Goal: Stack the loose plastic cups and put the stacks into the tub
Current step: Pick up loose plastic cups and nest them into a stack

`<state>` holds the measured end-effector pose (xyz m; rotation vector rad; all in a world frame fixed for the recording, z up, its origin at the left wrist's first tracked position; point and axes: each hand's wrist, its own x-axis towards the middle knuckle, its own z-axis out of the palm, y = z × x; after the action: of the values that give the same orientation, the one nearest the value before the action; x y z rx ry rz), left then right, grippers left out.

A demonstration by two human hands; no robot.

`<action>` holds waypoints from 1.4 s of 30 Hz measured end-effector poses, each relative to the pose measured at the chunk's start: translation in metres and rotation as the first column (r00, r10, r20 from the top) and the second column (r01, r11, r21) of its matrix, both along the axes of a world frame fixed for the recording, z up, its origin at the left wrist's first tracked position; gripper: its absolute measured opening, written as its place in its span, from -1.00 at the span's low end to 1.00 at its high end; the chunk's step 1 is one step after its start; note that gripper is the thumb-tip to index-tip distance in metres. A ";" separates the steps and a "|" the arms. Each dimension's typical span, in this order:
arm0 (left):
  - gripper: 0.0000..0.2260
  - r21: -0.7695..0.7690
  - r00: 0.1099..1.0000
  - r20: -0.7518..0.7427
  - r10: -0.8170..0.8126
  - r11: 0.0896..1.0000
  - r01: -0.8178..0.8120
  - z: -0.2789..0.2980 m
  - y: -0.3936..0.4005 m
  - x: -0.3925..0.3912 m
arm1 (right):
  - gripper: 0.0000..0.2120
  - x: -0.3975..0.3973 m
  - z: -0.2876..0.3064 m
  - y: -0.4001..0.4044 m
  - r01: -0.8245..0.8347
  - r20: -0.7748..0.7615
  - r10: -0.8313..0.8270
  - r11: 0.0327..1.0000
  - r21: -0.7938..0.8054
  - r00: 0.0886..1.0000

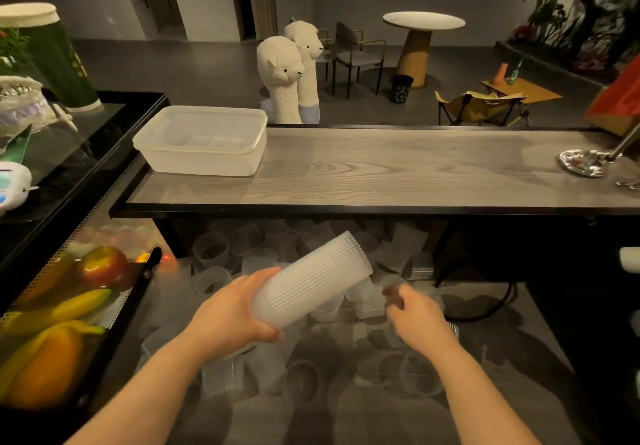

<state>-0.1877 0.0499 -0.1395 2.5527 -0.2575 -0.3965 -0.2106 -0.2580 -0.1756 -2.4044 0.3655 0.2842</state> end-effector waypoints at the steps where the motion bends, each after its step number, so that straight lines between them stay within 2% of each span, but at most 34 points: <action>1: -0.11 0.000 1.000 -0.002 0.000 1.000 0.000 -0.001 -0.002 0.000 | -0.85 -0.004 -0.011 -0.006 -0.070 -0.116 0.055 0.989 -0.131 0.992; 3: -0.10 -0.002 1.000 -0.006 0.000 1.000 0.000 -0.002 -0.008 0.001 | -0.67 -0.014 -0.030 -0.014 -0.212 -0.338 0.124 0.948 -0.238 0.933; 6: -0.11 -0.006 1.000 -0.014 -0.004 1.000 0.004 -0.005 -0.016 -0.001 | -0.50 -0.025 -0.043 -0.020 -0.285 -0.532 0.138 0.936 -0.204 0.835; 9: -0.12 -0.003 1.000 -0.018 -0.007 1.000 0.006 -0.007 -0.024 -0.004 | -0.53 -0.029 -0.051 -0.020 -0.334 -0.591 0.157 0.921 -0.202 0.791; 14: -0.11 -0.002 1.000 -0.027 -0.008 1.000 0.008 -0.009 -0.038 -0.009 | -0.64 -0.032 -0.058 -0.016 -0.340 -0.603 0.132 0.908 -0.245 0.787; 18: -0.11 0.001 1.000 -0.022 0.004 1.000 -0.004 -0.011 -0.044 -0.012 | -0.67 -0.036 -0.059 -0.019 -0.325 -0.499 0.141 0.896 -0.304 0.855; 22: -0.11 0.015 1.000 -0.015 0.013 1.000 -0.013 -0.012 -0.049 -0.015 | -0.89 -0.037 -0.051 -0.027 -0.228 -0.280 0.138 0.919 -0.322 0.950; 25: -0.12 0.017 1.000 -0.013 0.010 1.000 -0.009 -0.012 -0.051 -0.016 | -0.71 -0.030 -0.033 -0.037 -0.138 -0.123 0.108 0.953 -0.270 0.987; 26: -0.13 0.015 1.000 -0.012 0.010 1.000 -0.010 -0.012 -0.052 -0.016 | -0.72 -0.026 -0.024 -0.041 -0.113 -0.076 0.097 0.962 -0.248 0.992; 28: -0.14 0.011 1.000 -0.011 0.014 1.000 -0.014 -0.011 -0.052 -0.018 | -0.85 -0.017 -0.006 -0.051 -0.037 0.018 0.040 0.989 -0.145 0.999; 29: -0.13 0.010 1.000 -0.011 0.017 1.000 -0.017 -0.011 -0.052 -0.019 | -0.88 -0.013 0.001 -0.056 0.030 0.081 -0.029 0.999 -0.014 0.996; 31: -0.11 0.010 1.000 -0.010 0.022 1.000 -0.022 -0.011 -0.052 -0.020 | -0.75 -0.007 0.015 -0.064 0.123 0.184 -0.182 0.949 0.291 0.966; 34: -0.10 0.005 1.000 -0.014 0.025 1.000 -0.025 -0.011 -0.054 -0.022 | -0.68 -0.001 0.037 -0.068 0.111 0.307 -0.313 0.839 0.532 0.899; 38: -0.13 -0.005 1.000 -0.013 0.018 1.000 -0.018 -0.010 -0.058 -0.024 | -0.67 0.001 0.054 -0.059 0.045 0.340 -0.350 0.751 0.659 0.873; 42: -0.12 -0.046 1.000 0.001 0.031 0.998 -0.031 -0.008 -0.064 -0.028 | -0.68 0.001 0.053 -0.055 0.001 0.357 -0.316 0.750 0.662 0.879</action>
<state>-0.2154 -0.0136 -0.1477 2.5087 -0.2255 -0.3723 -0.2092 -0.3128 -0.1229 -1.6561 0.2085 -0.2143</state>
